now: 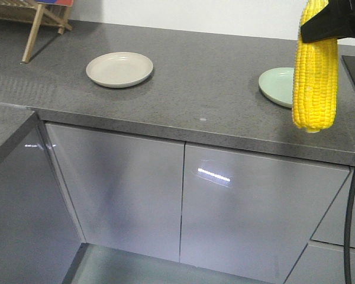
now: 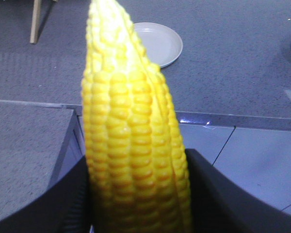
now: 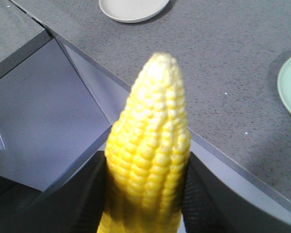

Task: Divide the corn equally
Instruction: 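Drive the base to the counter with the empty cream and green plates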

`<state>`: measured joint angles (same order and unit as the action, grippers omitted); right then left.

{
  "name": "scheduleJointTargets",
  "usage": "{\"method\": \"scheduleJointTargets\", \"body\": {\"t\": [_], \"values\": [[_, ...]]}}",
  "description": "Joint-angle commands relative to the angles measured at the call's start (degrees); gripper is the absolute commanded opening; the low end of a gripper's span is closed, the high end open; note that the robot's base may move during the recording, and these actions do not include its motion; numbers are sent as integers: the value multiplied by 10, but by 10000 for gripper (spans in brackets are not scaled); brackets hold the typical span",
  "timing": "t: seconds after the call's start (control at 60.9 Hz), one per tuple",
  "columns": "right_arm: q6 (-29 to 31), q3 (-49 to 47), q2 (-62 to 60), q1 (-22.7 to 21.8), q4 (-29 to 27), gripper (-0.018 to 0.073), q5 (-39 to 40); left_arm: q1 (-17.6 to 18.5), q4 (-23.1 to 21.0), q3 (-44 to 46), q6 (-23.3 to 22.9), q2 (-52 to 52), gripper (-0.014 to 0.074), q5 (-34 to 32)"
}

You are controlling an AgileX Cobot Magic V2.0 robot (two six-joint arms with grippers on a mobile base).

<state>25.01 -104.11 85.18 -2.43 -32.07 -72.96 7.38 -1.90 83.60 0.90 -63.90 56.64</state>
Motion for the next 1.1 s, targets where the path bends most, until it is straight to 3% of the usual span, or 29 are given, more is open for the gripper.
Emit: {"method": "scheduleJointTargets", "body": {"t": [0.0,1.084], "values": [[4,-14,-20,-2,-16,186,-1,-1,-4,11,-5,9,55,-38],[4,-14,-20,-2,-16,186,-1,-1,-4,11,-5,9,55,-38]]}}
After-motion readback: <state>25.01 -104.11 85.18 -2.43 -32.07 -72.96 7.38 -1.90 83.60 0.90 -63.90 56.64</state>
